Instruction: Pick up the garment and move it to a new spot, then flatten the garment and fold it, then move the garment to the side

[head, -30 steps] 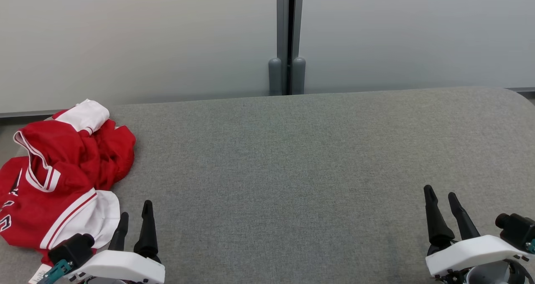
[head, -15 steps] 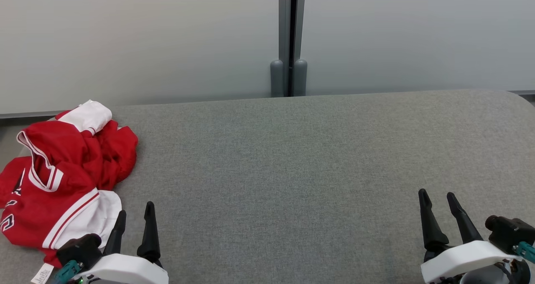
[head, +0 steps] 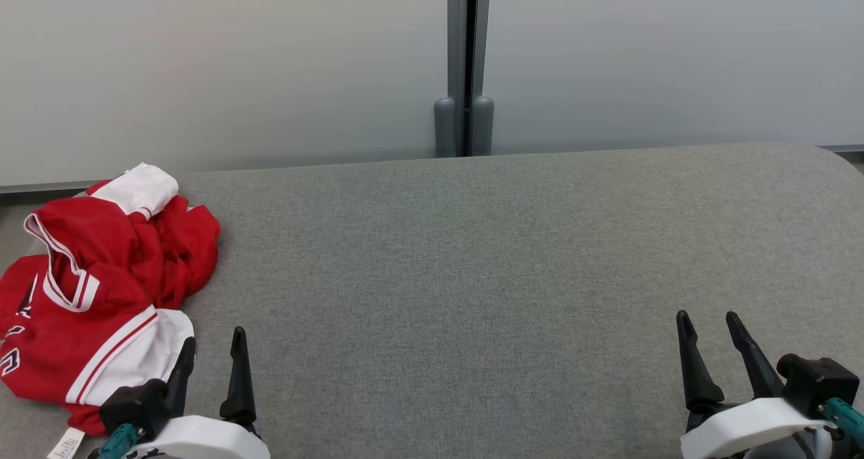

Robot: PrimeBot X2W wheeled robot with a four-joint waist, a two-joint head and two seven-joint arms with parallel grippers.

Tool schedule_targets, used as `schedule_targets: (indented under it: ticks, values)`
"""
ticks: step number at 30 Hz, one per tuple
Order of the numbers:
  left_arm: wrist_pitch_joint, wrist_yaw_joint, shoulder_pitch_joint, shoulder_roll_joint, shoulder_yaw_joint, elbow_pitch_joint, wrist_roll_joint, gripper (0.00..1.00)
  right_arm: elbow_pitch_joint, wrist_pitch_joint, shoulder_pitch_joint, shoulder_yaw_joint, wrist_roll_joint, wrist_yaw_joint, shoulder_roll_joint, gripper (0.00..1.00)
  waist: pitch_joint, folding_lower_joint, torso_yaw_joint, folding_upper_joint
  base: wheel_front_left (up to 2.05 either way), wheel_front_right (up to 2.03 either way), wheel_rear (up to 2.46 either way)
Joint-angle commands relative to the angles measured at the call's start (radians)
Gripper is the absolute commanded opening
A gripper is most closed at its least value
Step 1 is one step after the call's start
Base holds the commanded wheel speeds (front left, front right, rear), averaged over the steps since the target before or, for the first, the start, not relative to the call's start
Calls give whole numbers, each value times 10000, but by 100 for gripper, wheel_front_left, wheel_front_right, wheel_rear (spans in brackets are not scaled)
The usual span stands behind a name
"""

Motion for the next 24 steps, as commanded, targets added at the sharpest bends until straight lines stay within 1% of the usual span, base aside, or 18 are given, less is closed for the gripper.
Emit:
schedule_targets:
  ticks: [1, 24]
  values:
    - [-76, 49, 20, 54, 40, -84, 169, 100, -61, -94, -1, -14, -194, 19, -96, 100, 3, 0, -5, -1, 0, 0, 0]
    - [-549, -65, 268, -76, 353, 181, 1897, 100, -55, -568, 198, 23, -1626, 21, 42, 100, 18, 0, -116, -1, 0, 0, 0]
